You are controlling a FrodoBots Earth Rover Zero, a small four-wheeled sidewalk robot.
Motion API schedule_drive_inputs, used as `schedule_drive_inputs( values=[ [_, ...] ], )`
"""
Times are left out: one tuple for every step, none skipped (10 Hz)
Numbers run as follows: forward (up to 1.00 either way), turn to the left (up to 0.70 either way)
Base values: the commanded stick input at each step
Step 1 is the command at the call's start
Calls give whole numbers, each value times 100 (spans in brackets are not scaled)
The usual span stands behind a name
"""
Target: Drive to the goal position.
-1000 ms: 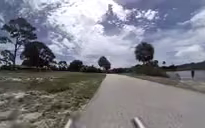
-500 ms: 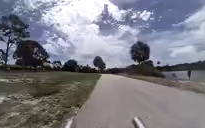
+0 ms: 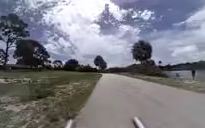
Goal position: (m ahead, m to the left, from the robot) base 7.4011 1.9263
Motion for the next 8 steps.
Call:
schedule_drive_inputs(
  values=[
    [85, -8],
    [85, 0],
    [85, 0],
    [85, 0],
    [85, 0],
    [85, 0],
    [85, 0],
    [85, 0]
  ],
)
